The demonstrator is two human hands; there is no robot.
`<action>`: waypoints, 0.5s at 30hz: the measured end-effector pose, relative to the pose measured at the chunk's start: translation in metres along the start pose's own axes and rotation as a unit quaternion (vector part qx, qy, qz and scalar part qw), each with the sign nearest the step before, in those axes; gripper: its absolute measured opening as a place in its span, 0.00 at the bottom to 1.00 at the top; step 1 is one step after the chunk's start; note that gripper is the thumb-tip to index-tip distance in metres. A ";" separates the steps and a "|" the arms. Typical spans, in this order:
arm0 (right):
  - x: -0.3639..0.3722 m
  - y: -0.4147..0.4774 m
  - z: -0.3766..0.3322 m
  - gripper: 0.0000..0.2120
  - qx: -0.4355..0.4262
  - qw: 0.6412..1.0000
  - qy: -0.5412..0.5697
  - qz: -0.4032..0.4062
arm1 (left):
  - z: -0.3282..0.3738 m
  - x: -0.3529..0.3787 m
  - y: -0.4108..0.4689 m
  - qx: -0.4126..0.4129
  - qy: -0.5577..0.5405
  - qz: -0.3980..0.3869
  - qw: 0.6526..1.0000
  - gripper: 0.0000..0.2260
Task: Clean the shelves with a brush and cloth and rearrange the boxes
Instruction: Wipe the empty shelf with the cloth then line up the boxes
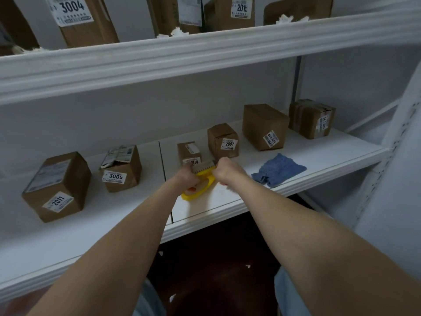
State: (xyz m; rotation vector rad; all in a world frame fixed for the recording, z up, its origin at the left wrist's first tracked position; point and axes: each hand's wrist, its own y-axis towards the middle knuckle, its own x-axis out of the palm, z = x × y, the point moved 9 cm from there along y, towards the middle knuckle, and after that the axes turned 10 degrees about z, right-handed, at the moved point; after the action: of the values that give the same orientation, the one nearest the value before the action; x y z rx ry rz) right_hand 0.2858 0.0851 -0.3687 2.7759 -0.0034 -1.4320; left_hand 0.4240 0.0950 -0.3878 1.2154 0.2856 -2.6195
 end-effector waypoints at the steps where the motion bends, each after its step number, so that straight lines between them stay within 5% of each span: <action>1: -0.006 0.002 0.003 0.07 0.002 1.000 -0.018 0.023 | -0.002 0.000 0.003 0.011 0.040 0.004 0.999 0.26; 5: -0.040 0.013 0.028 0.15 0.054 0.985 -0.103 0.129 | 0.008 -0.010 0.012 0.089 0.234 0.027 0.968 0.32; 8: -0.069 0.016 0.067 0.21 0.146 0.960 -0.154 0.183 | 0.040 -0.022 0.007 0.183 0.318 0.114 0.923 0.29; 12: -0.060 0.015 0.112 0.26 0.231 0.955 -0.161 0.096 | 0.094 0.004 -0.008 0.285 0.274 0.124 0.910 0.18; 15: -0.035 0.025 0.092 0.24 0.119 0.980 -0.154 0.048 | 0.116 0.048 -0.011 0.289 0.229 0.020 0.929 0.21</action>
State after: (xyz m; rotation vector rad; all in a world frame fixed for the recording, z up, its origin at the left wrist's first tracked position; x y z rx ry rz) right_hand 0.1909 0.0592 -0.3934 2.6443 -0.3300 -1.9320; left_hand 0.3068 0.0675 -0.3502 1.9914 -0.4723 -2.4200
